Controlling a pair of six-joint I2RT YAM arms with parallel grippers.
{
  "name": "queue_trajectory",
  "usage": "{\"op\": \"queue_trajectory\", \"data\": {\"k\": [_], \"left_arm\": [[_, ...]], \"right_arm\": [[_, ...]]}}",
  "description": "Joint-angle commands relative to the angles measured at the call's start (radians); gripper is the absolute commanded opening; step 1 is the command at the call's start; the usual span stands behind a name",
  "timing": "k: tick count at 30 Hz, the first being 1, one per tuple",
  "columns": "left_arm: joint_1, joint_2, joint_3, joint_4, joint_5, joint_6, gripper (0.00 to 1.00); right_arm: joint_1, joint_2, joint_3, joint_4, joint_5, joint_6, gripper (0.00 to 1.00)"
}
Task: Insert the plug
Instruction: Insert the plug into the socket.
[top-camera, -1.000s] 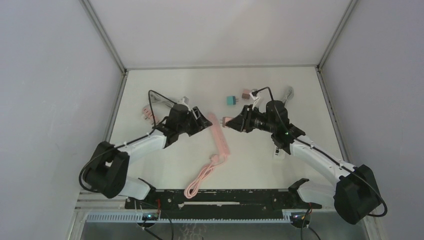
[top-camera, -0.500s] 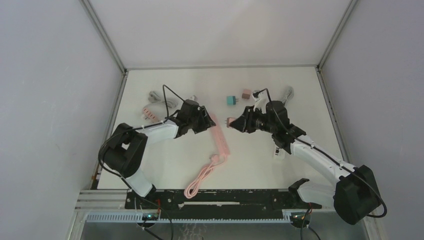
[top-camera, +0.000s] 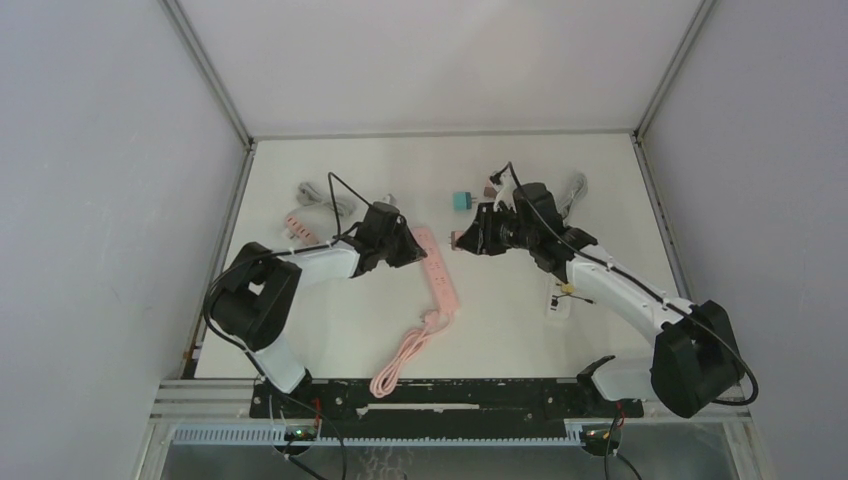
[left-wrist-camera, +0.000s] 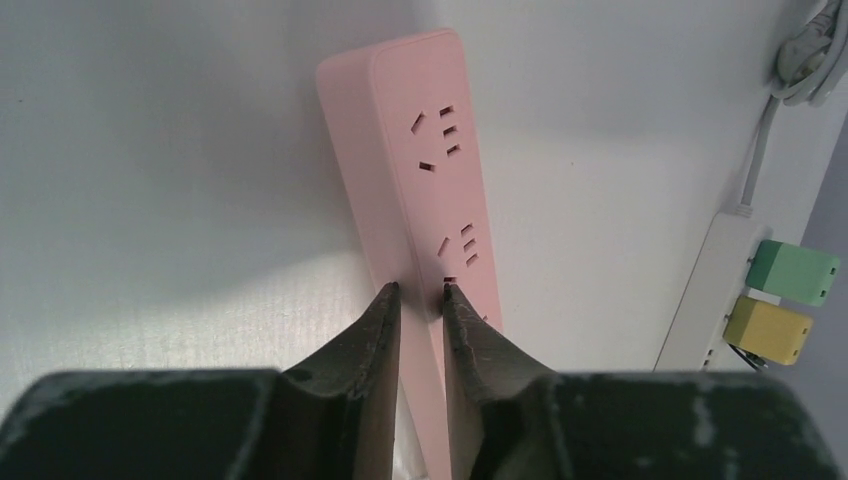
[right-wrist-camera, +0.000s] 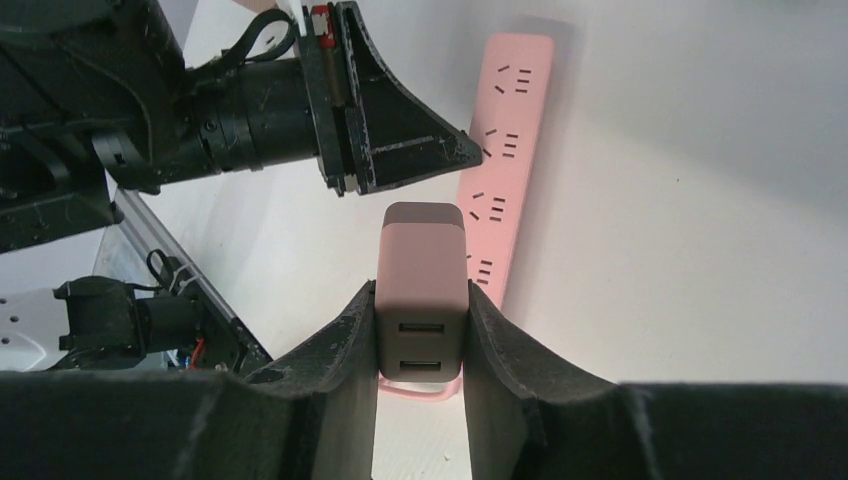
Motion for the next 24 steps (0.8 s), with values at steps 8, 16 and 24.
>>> {"op": "queue_trajectory", "data": {"k": [8, 16, 24], "left_arm": [[0.000, 0.056, -0.098, 0.110, 0.075, -0.045, 0.17], [0.000, 0.093, -0.147, 0.206, 0.118, -0.099, 0.17], [-0.002, 0.090, -0.186, 0.265, 0.126, -0.107, 0.17]], "right_arm": [[0.089, 0.214, 0.345, -0.332, 0.173, -0.134, 0.00], [0.123, 0.436, 0.620, -0.561, 0.250, -0.174, 0.00], [0.141, 0.642, 0.871, -0.747, 0.320, -0.211, 0.00]]}}
